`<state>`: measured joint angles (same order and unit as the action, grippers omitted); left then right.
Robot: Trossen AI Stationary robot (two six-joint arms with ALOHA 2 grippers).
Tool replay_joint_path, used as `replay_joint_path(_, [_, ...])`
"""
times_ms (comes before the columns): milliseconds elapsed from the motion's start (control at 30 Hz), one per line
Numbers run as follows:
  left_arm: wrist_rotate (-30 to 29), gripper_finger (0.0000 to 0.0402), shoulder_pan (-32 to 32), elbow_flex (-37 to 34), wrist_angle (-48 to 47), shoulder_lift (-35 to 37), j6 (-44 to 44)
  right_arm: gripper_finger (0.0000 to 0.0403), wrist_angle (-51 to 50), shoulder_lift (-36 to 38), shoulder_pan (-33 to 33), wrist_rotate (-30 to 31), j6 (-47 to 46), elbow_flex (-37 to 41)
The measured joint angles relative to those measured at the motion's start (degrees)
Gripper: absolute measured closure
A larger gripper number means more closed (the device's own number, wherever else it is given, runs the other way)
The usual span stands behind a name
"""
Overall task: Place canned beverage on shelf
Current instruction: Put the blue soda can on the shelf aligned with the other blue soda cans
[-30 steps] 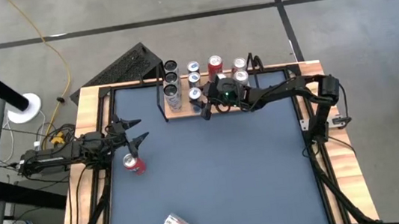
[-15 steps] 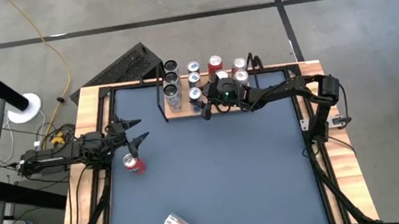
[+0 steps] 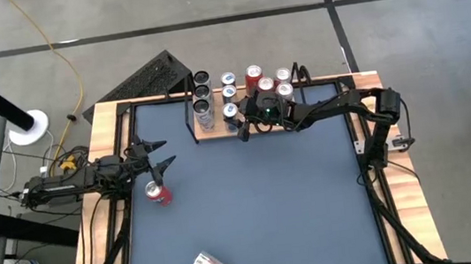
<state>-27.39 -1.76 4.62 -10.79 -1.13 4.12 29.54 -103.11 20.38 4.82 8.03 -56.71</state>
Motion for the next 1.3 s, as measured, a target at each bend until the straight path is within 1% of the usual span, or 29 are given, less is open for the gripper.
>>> replay_joint_path(200, [0.0, 0.0101, 0.0, 0.0, 0.0, 0.0, 0.0, 0.0147, -2.5, 0.0, 0.0, 0.1, 0.2, -1.2])
replay_joint_path(333, [0.0, 0.0101, 0.0, 0.0, 0.0, 0.0, 0.0, 0.0147, -3.6, 0.0, -0.5, 2.9, 1.0, -2.2])
replay_joint_path(500, [0.0, 0.0101, 0.0, 0.0, 0.0, 0.0, 0.0, 0.0147, -6.9, 0.1, -1.1, 4.5, 1.7, -3.5])
replay_joint_path(1300, [0.0, 0.0101, 0.0, 0.0, 0.0, 0.0, 0.0, 0.0147, -8.1, 0.1, -1.3, 5.8, 2.9, -3.6])
